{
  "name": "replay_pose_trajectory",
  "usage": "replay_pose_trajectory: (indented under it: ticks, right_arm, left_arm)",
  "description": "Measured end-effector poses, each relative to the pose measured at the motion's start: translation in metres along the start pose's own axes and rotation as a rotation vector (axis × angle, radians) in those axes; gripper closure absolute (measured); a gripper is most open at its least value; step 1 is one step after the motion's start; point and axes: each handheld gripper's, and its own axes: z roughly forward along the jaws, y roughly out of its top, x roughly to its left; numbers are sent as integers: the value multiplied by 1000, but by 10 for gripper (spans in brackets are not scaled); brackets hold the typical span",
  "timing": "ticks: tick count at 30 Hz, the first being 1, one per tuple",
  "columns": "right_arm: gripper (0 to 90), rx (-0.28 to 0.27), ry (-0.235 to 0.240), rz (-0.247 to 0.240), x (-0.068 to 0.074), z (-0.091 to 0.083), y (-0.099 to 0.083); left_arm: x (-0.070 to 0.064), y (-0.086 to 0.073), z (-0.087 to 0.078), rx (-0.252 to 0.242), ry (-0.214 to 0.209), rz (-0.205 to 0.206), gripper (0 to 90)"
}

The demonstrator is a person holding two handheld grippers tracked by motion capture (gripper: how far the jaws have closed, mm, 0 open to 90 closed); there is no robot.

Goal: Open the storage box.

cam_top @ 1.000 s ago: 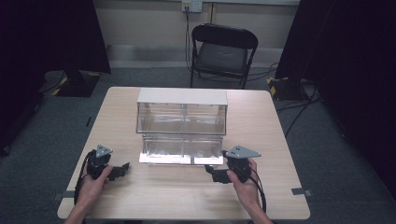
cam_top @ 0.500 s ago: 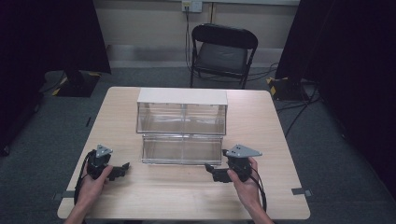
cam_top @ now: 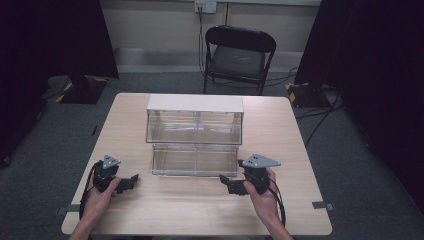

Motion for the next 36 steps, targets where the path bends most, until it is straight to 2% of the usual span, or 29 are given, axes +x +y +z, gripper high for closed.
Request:
replay_pose_trajectory:
  ticks: [36]
  right_arm:
    - [131, -45, 15, 21, 1, -6, 8]
  left_arm:
    - [0, 0, 0, 0, 0, -1, 27]
